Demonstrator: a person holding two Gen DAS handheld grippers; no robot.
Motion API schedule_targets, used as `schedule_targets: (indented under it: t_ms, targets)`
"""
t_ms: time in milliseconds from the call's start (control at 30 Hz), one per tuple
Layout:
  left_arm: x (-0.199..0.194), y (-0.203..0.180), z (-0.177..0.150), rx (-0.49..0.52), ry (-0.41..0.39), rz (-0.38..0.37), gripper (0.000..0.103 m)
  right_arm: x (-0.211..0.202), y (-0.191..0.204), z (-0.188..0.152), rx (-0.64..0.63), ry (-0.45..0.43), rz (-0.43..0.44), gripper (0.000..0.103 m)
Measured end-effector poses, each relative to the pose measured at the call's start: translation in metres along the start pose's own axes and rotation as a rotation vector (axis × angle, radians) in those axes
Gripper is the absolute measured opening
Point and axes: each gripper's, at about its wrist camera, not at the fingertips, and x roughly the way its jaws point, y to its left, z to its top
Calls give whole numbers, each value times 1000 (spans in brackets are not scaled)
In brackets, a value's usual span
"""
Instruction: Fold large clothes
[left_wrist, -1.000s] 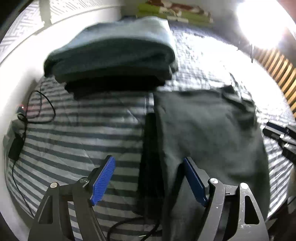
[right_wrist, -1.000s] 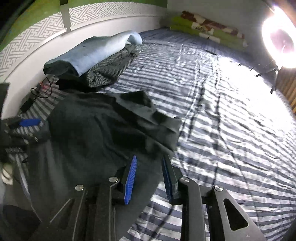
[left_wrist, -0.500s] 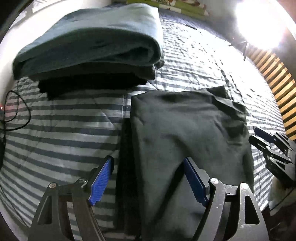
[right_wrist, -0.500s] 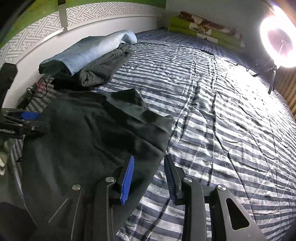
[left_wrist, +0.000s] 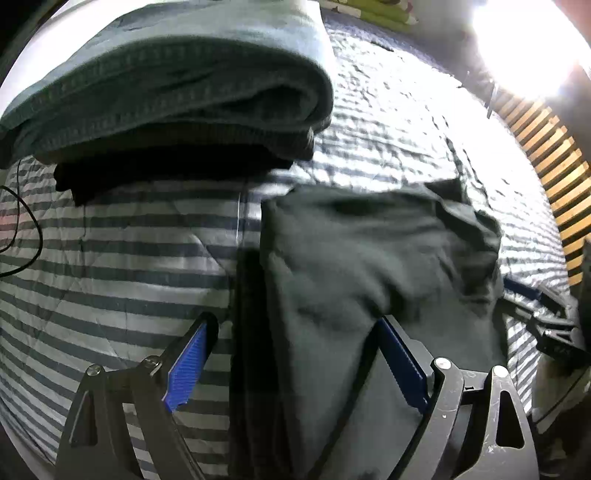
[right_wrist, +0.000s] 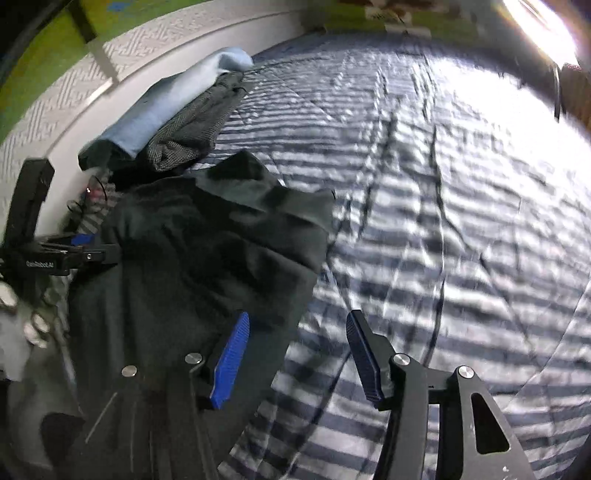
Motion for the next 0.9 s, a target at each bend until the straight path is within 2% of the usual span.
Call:
schedule_targets:
  t_ms: [167,367,400,533,600,767,867,900]
  targets:
    - [8,10,10,-56,10,-46,90,7,-15,-2,90,40,91,54]
    - [33,21,19,-102,79,-141,94,16,-20,5,157,29,215,55]
    - [34,21,20,-101,70,-148,96,20,-19,8,164,30,241,55]
    - [36,16,22,-67,42,-142,95,31,-13,16,165,24,295,55]
    - [35,11,21,-37,36,-122,89,36,-11,19,178,34,328,56]
    - [33,11,18,-34,18,-114,81,40,-4,24,147,35,343,54]
    - [32,8,17,-13,8,-103,81,41,-4,26,147,42,345,50]
    - [31,7,17,-7,1,-97,83,41,-5,26,147,47,347,49]
